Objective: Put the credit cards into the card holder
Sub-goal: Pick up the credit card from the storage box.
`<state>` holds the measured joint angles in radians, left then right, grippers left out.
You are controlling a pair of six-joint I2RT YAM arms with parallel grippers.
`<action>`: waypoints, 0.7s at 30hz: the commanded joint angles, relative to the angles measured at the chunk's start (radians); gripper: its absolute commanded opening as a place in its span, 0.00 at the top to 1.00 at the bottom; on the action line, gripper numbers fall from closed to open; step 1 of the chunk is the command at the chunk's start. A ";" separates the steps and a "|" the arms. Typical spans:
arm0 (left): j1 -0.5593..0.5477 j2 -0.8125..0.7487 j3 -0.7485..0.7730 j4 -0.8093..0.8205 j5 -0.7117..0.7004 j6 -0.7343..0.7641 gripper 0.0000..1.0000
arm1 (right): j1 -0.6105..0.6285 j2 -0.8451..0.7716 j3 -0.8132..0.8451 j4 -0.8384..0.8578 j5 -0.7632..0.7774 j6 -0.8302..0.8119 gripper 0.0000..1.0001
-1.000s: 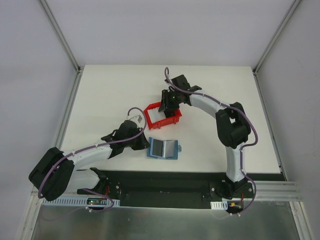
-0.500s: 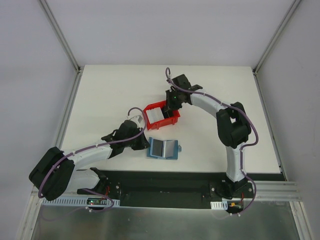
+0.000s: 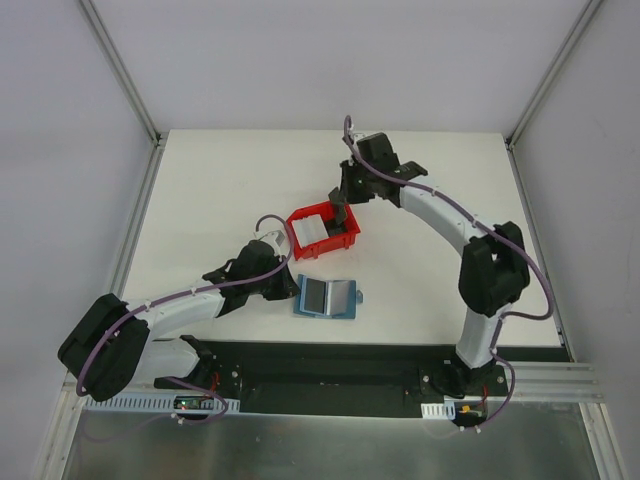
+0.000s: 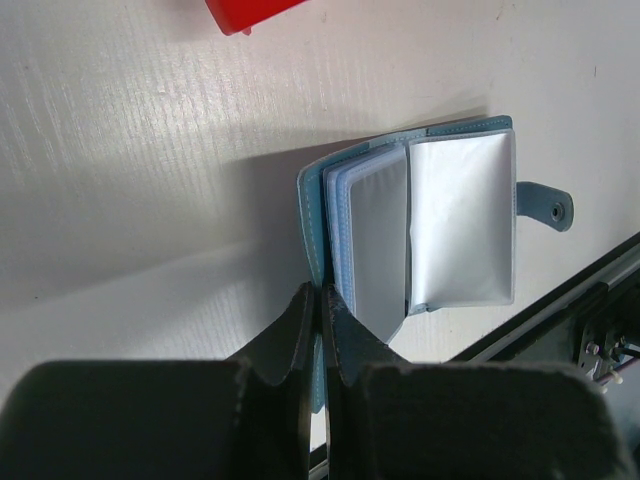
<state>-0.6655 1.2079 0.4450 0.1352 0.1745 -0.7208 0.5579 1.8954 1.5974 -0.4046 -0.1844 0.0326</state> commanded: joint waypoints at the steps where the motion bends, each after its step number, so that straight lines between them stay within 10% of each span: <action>1: 0.007 -0.011 0.011 0.000 -0.001 0.001 1.00 | 0.005 -0.151 -0.060 0.056 0.023 0.003 1.00; 9: 0.007 -0.036 0.000 0.001 0.003 -0.017 1.00 | 0.080 -0.416 -0.428 0.271 0.012 0.246 1.00; 21: 0.007 -0.094 -0.032 0.003 0.023 -0.072 1.00 | 0.427 -0.503 -0.749 0.572 0.416 0.512 1.00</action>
<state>-0.6655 1.1530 0.4335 0.1333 0.1825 -0.7609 0.9569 1.4139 0.8711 0.0231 0.0715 0.4427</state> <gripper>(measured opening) 0.008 0.009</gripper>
